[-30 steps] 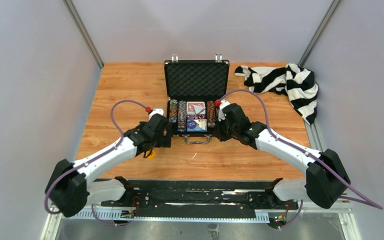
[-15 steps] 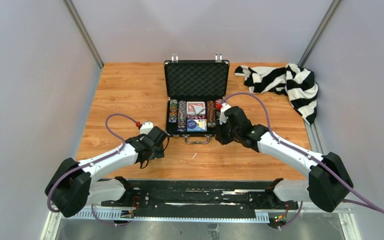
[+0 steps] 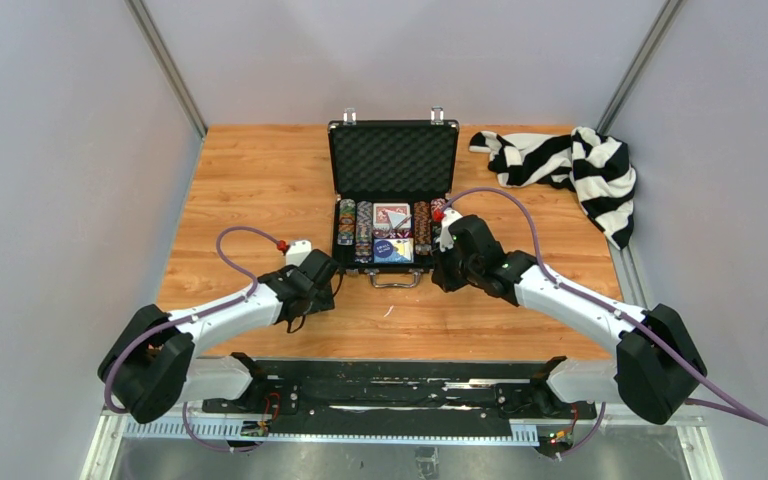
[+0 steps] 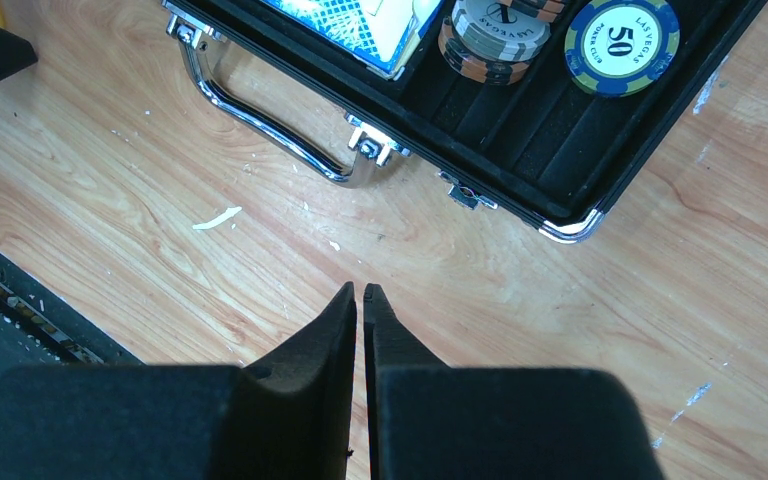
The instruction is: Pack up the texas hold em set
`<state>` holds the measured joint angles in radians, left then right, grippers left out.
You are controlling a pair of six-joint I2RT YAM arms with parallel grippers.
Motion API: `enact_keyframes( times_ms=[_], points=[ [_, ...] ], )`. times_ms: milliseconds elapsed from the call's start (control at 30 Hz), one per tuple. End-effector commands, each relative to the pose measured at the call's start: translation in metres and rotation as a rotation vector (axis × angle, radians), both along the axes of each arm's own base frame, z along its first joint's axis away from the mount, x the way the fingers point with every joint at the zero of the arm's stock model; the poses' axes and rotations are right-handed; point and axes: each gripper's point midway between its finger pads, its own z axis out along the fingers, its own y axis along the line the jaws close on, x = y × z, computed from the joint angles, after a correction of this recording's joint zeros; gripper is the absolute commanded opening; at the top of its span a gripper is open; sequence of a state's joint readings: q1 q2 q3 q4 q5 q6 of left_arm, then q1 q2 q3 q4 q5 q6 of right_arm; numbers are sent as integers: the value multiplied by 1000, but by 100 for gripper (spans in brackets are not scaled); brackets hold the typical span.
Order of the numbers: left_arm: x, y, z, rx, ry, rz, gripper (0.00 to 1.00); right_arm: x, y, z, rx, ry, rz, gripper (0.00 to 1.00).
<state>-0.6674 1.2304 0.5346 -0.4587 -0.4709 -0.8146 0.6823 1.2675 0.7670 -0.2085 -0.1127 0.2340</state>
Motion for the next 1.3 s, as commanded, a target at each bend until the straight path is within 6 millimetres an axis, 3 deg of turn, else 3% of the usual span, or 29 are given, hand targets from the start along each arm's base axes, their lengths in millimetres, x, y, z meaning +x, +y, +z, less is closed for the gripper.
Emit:
enact_keyframes(
  times_ms=[0,500,1267],
  points=[
    [-13,4,-14,23,53,-23,75,1,-7,-4,-15,1,-7,6],
    [-14,1,-9,7,56,-50,50,1,-6,-12,-22,15,-14,6],
    [24,-26,37,-13,-25,-100,50,3,-6,-7,-10,-3,-17,6]
  ],
)
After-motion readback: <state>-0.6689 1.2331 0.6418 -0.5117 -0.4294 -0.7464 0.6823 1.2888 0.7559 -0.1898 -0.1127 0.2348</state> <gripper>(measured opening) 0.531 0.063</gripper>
